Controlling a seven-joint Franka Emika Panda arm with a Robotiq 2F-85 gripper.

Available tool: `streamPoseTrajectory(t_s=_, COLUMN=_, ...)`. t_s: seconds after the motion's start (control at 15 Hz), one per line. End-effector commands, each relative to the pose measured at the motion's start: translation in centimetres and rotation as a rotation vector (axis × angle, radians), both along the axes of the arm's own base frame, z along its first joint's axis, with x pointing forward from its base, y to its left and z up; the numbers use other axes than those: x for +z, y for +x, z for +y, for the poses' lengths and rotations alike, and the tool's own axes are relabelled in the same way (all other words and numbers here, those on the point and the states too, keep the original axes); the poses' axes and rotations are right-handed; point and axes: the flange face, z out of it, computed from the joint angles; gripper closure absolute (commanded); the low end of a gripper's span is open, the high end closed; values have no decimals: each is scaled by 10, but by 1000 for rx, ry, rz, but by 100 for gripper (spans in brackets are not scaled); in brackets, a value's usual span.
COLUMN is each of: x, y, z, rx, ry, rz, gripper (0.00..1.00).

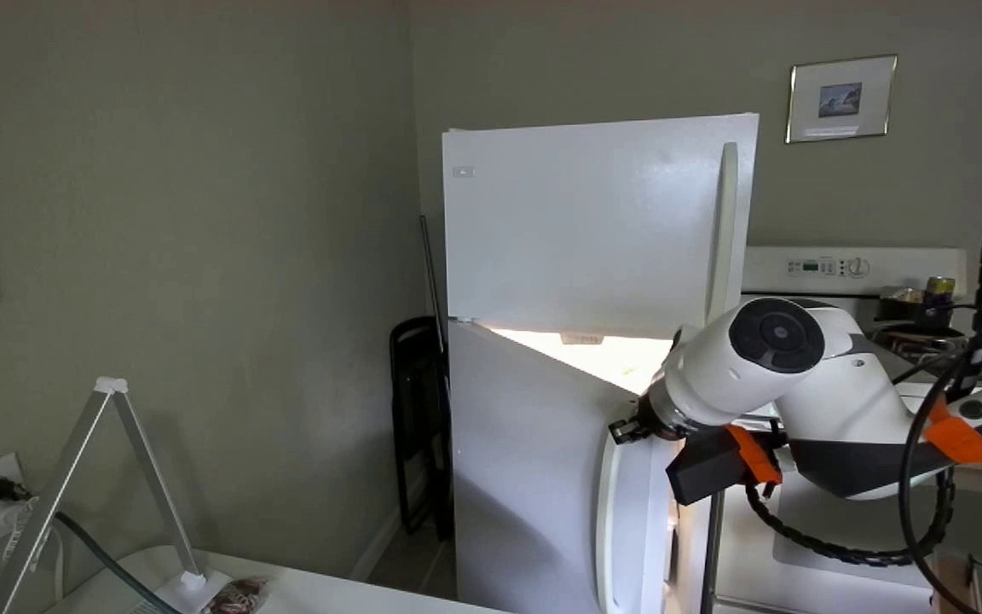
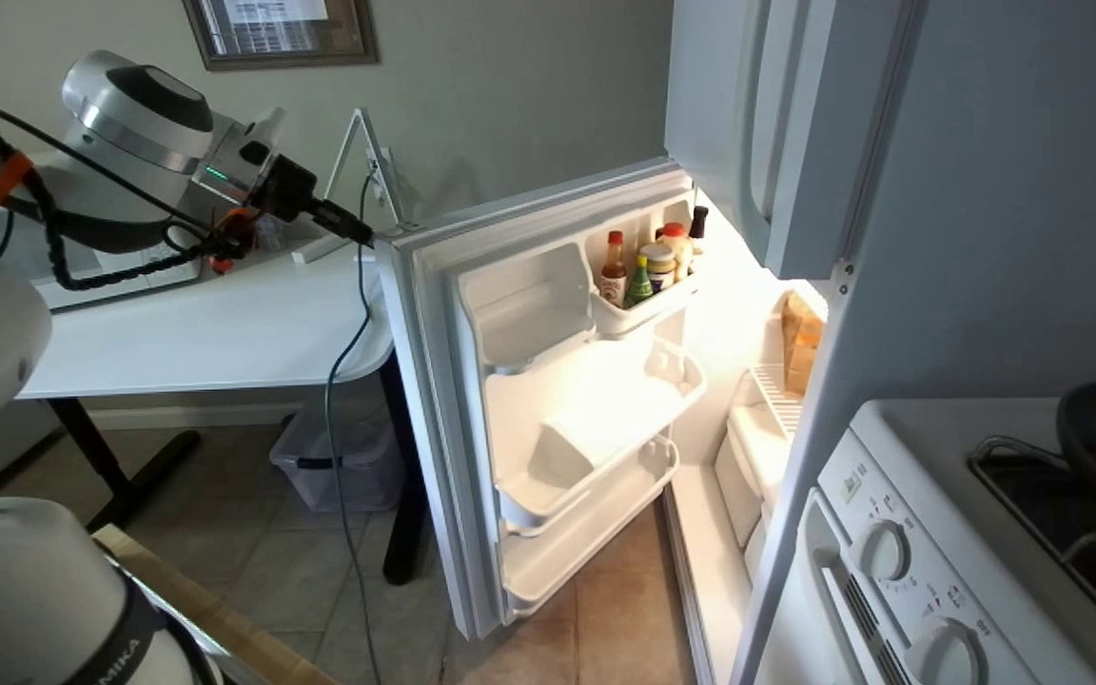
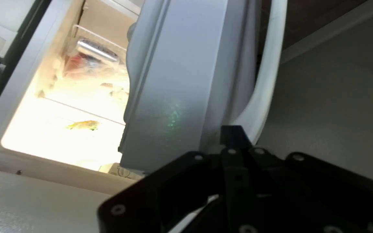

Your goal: Close the bottom refrigerator door

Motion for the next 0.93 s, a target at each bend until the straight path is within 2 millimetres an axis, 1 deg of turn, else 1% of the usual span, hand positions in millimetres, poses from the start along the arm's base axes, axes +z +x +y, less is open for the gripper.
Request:
streamPoseTrajectory(t_s=0.0, x=8, y=8, z=-38, rx=-130, ry=-109, rz=13, gripper=100)
streamPoseTrajectory(t_s=0.27, x=12, y=11, z=-78, rx=-275, ry=-185, rz=32, gripper=100)
streamPoseTrajectory(t_s=0.6, x=28, y=27, z=-113, rx=-395, ry=-200, rz=5, gripper=100)
streamPoseTrajectory(t_s=0.73, x=29, y=33, z=-126, rx=-434, ry=-203, rz=14, gripper=100)
streamPoseTrajectory(t_s=0.8, x=27, y=35, z=-136, rx=-467, ry=-199, rz=33, gripper=100)
streamPoseTrajectory(t_s=0.87, x=28, y=29, z=-126, rx=-422, ry=-187, rz=28, gripper=99)
